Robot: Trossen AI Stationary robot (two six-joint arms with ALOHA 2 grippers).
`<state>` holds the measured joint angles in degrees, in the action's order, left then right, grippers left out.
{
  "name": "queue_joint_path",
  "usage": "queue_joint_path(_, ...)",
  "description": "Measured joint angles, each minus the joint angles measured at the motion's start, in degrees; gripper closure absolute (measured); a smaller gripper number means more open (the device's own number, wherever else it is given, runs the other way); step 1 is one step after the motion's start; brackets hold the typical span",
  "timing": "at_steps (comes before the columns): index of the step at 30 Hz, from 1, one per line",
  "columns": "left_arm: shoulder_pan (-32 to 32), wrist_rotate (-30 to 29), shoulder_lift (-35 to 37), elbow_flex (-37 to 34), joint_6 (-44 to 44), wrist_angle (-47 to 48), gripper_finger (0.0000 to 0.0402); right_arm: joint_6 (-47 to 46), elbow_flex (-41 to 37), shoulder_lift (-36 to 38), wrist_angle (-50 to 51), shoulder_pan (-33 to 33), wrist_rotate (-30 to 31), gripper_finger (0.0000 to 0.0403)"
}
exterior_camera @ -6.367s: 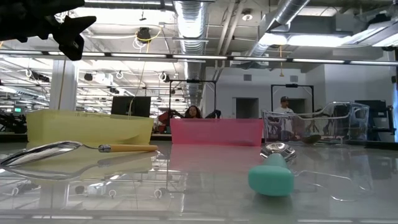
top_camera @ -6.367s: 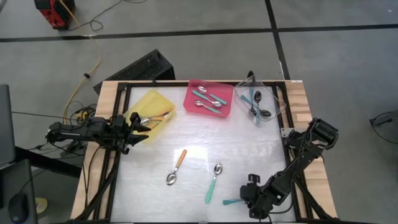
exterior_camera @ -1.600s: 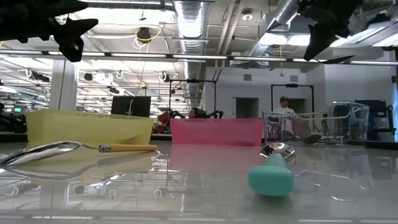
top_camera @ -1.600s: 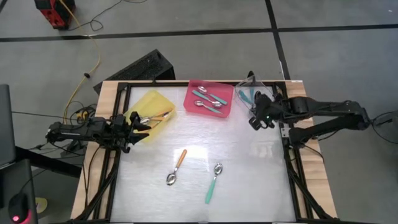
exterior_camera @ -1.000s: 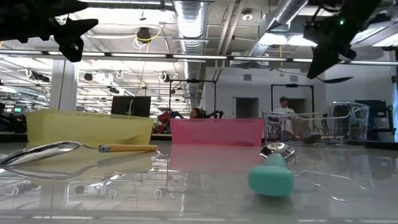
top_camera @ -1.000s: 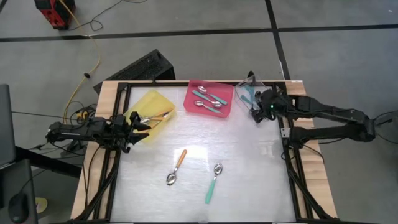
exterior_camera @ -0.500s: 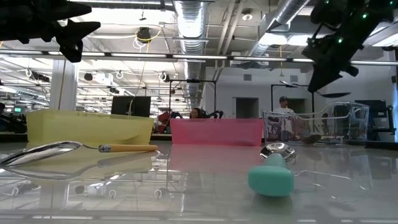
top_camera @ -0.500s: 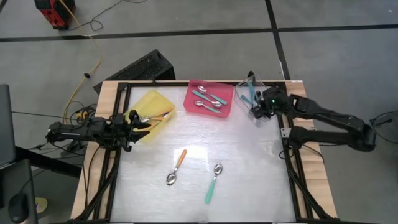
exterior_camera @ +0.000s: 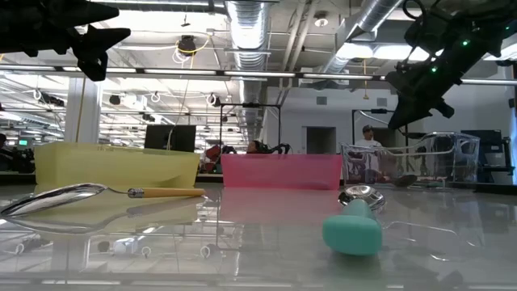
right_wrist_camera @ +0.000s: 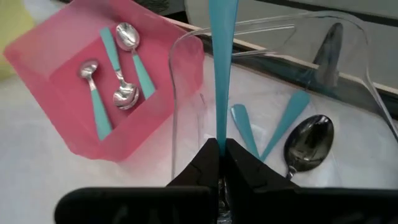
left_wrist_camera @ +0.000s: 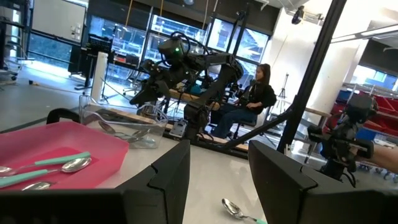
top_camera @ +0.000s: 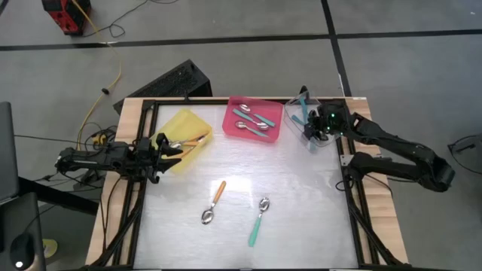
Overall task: Sort silverware by color (type)
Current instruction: Put the blue spoon into the transparent bin
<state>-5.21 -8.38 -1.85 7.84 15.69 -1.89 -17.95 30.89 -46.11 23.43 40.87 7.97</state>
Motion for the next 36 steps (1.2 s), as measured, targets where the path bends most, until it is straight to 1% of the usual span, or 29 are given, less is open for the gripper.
queue_joint_path(5, 0.0, 0.0, 0.0, 0.0, 0.0, 0.0, 0.0253, 1.4, 0.0, -0.7, -0.1, 2.6, -1.7, 0.0372)
queue_joint_path(10, 0.0, -0.1, 0.0, 0.0, 0.0, 0.0, 0.0253, 1.5, 0.0, -3.9, -0.6, 4.3, -3.7, 0.0372)
queue_joint_path(20, 0.0, -1.1, 0.0, 0.0, 0.0, 0.0, 0.0253, 3.0, 0.0, -10.1, -5.4, 4.4, -3.7, 0.0372)
queue_joint_path(25, 0.0, -1.2, 0.0, 0.0, -0.6, 0.1, 0.0253, 3.4, 0.1, -12.8, -6.0, 4.9, -3.7, 0.0372)
queue_joint_path(36, 0.0, -1.6, 0.0, 0.0, -1.1, 1.3, 0.0253, 4.1, 0.1, -18.0, -7.6, 8.3, -3.8, 0.0371)
